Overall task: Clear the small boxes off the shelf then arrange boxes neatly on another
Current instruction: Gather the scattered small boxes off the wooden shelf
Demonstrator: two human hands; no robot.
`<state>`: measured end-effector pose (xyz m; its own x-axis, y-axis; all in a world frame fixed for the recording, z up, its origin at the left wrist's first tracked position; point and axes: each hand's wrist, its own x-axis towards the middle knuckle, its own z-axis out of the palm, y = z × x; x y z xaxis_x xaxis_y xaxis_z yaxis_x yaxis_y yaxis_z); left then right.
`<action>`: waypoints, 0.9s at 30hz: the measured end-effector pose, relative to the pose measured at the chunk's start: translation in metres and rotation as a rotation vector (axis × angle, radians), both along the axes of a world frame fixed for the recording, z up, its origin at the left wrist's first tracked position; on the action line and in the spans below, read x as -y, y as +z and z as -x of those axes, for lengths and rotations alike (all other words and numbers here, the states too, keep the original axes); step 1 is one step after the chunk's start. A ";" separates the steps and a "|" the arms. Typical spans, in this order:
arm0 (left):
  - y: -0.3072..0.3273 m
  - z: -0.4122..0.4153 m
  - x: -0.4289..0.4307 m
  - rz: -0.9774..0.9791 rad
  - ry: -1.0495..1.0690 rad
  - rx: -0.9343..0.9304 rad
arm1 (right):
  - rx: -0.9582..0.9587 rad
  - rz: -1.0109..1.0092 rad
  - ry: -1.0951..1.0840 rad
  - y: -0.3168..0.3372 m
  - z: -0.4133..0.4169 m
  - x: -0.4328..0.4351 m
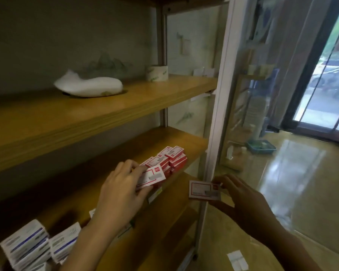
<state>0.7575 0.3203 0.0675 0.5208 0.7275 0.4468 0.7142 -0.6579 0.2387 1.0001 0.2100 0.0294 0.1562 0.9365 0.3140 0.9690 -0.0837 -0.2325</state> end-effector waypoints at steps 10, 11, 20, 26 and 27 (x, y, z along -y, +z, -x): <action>-0.018 -0.064 -0.060 0.073 0.207 0.069 | -0.035 0.041 0.318 0.003 -0.083 -0.133; -0.020 -0.071 -0.064 0.085 0.231 0.072 | -0.042 0.048 0.363 0.005 -0.090 -0.146; -0.030 -0.103 -0.082 0.176 0.423 0.050 | -0.048 0.060 0.635 0.006 -0.120 -0.232; -0.032 -0.111 -0.077 0.196 0.550 -0.030 | -0.021 0.101 0.739 0.002 -0.113 -0.260; -0.032 -0.112 -0.074 0.180 0.576 -0.022 | -0.016 0.109 0.755 0.001 -0.111 -0.264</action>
